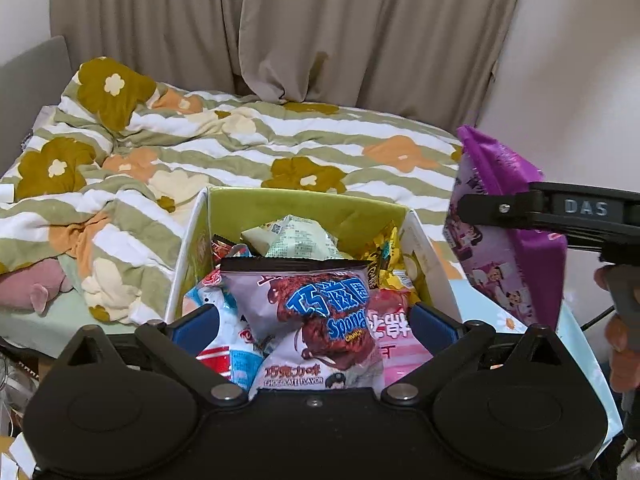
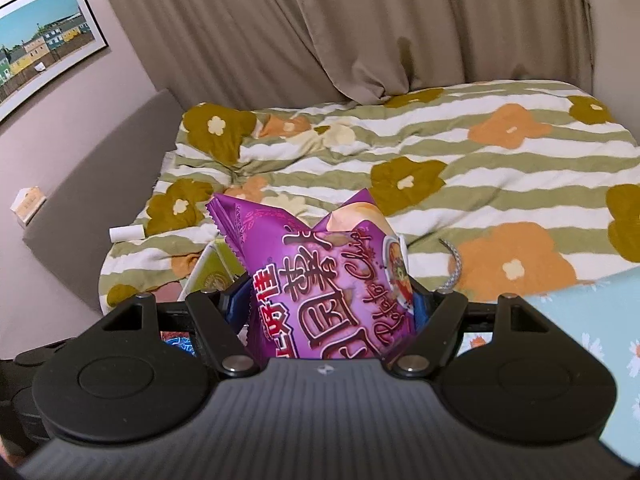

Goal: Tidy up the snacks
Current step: 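Carry both bags into the yellow-green box and open both grippers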

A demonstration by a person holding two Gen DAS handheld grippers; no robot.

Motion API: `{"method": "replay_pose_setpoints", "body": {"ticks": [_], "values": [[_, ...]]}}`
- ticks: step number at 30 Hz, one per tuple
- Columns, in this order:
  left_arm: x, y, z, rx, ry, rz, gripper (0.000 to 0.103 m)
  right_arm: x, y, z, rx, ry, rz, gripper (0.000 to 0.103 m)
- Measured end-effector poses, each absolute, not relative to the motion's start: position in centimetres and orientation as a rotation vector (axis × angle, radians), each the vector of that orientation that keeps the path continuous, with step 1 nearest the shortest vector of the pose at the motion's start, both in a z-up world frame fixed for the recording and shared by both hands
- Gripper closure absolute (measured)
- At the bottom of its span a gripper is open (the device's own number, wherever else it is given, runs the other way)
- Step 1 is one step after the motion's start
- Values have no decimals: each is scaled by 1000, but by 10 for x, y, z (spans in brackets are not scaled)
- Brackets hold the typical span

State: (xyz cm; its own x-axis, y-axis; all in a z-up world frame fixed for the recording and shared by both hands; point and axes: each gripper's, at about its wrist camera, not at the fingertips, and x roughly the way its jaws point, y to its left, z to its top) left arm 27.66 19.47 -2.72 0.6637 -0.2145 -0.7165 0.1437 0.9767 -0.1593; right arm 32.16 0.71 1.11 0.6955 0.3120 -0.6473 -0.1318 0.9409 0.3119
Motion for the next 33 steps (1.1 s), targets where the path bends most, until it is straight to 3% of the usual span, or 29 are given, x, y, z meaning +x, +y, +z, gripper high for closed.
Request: {"method": "replay_pose_setpoints", "body": {"ticks": [9, 12, 22, 33], "values": [[267, 202, -13, -90, 788, -198, 0, 349, 31, 10, 181, 778, 302, 12], [267, 205, -17, -71, 788, -186, 0, 358, 41, 1, 189, 776, 306, 0], [255, 205, -26, -57, 796, -172, 0, 335, 33, -6, 243, 748, 285, 0], [193, 171, 21, -6, 652, -119, 0, 246, 0, 57, 166, 599, 261, 0]]}}
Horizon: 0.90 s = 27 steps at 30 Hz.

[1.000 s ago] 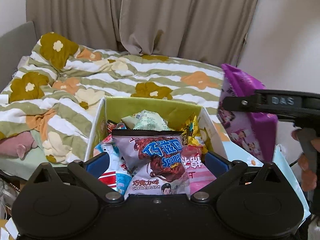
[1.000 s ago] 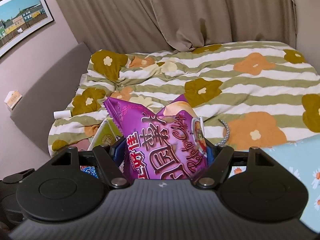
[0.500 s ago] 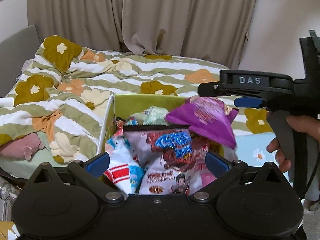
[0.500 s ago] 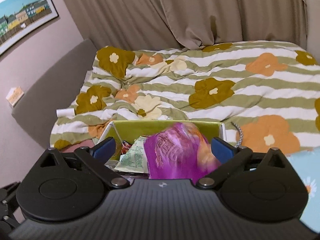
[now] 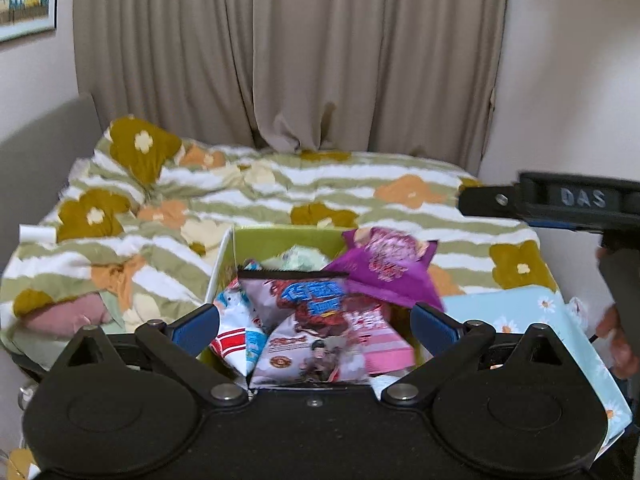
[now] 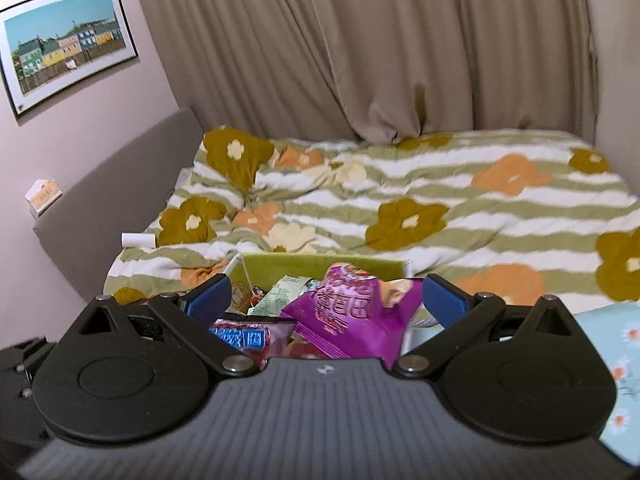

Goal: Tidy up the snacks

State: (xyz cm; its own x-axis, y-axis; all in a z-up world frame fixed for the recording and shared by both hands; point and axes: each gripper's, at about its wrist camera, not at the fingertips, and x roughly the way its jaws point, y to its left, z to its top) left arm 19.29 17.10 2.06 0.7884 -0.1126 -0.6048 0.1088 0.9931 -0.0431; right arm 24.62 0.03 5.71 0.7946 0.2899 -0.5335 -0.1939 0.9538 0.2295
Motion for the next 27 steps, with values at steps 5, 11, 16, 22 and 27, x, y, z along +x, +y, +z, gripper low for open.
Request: {"method": "replay_pose_setpoints", "body": {"ticks": [5, 11, 16, 22, 27], "values": [[151, 145, 40, 28, 574, -105, 0, 188, -25, 75, 104, 569, 195, 0], [107, 117, 49, 70, 503, -91, 0, 124, -58, 75, 70, 576, 99, 0], [79, 103, 38, 100, 500, -52, 0, 83, -74, 63, 24, 598, 7, 0], [56, 98, 26, 84, 524, -53, 0, 51, -85, 49, 2, 620, -39, 0], [44, 96, 21, 79, 524, -41, 0, 35, -92, 41, 21, 636, -53, 0]]}}
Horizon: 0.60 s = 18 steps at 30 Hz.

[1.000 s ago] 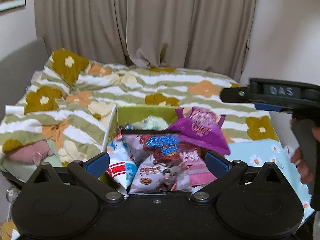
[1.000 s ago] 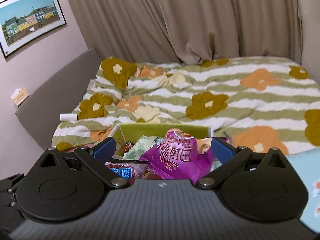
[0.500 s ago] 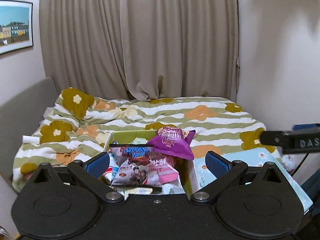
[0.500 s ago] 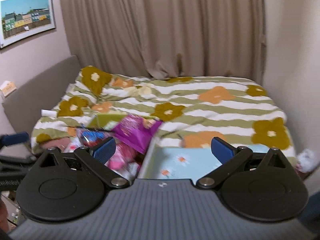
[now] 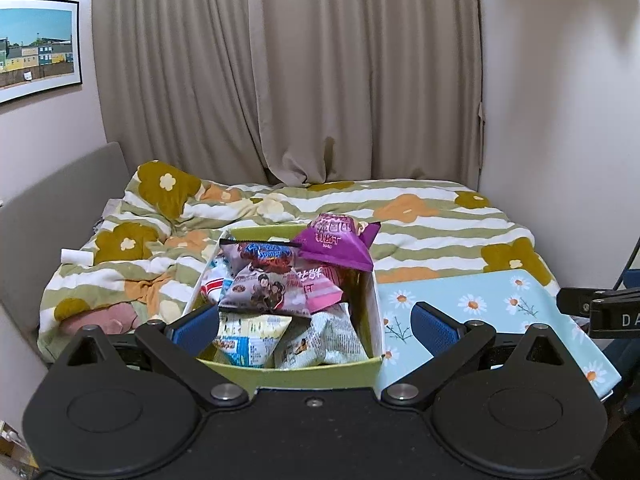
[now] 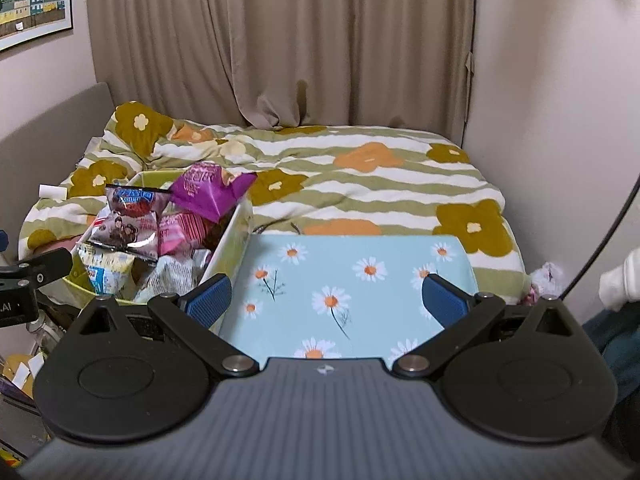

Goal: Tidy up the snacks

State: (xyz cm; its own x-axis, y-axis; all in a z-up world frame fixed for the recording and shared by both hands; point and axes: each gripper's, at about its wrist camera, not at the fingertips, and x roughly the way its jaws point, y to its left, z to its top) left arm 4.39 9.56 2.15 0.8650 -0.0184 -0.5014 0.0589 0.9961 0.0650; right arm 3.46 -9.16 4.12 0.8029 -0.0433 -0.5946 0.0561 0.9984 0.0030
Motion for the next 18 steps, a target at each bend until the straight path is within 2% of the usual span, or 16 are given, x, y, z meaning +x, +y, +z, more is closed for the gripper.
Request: {"method": "replay_pose_setpoints", "body": {"ticks": [18], "values": [[42, 88, 13, 91, 552, -56, 0, 27, -101, 33, 31, 658, -86, 0]]}}
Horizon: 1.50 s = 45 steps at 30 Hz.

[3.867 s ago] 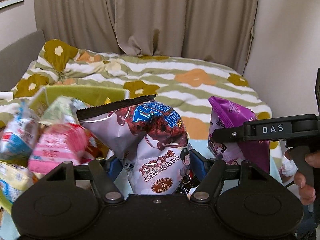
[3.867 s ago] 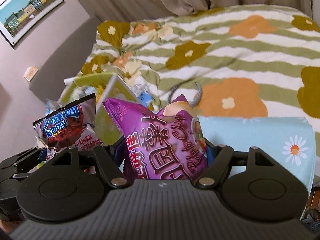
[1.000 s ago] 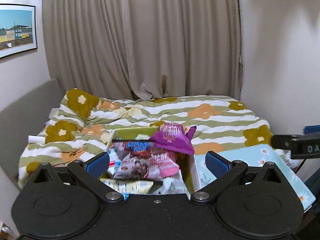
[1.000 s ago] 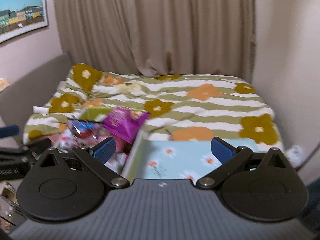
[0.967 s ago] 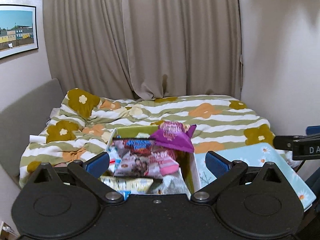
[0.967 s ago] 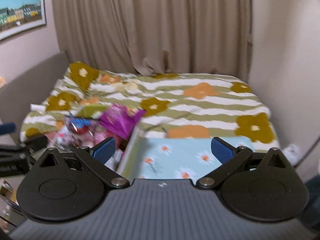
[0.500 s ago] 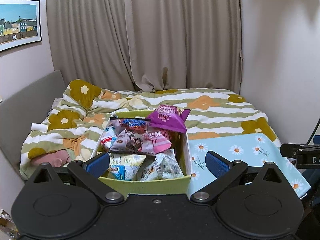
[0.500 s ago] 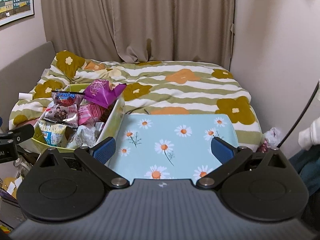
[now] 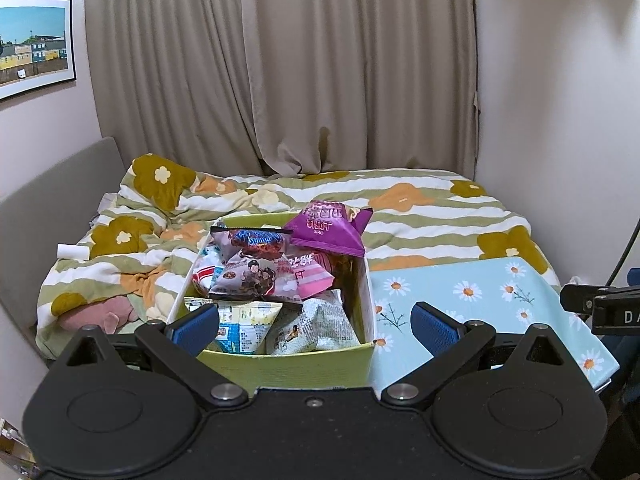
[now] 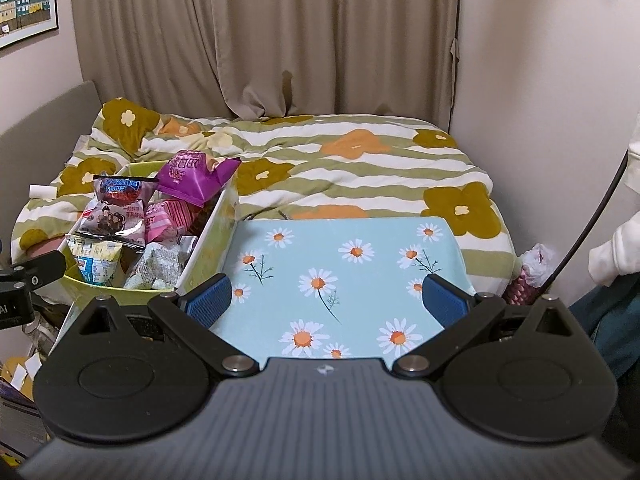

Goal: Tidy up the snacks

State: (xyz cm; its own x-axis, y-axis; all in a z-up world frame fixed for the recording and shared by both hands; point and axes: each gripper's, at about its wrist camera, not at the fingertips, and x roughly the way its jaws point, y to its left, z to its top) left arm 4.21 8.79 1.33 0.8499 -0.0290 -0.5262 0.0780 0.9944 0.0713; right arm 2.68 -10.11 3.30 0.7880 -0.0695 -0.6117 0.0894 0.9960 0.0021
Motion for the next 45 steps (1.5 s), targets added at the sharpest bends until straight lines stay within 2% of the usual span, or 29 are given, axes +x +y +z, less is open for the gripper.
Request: {"method": "replay_pose_setpoints", "body": {"ticks": [45], "values": [[38, 88, 9, 85, 582, -84, 0, 27, -102, 29, 36, 668, -111, 0]]}}
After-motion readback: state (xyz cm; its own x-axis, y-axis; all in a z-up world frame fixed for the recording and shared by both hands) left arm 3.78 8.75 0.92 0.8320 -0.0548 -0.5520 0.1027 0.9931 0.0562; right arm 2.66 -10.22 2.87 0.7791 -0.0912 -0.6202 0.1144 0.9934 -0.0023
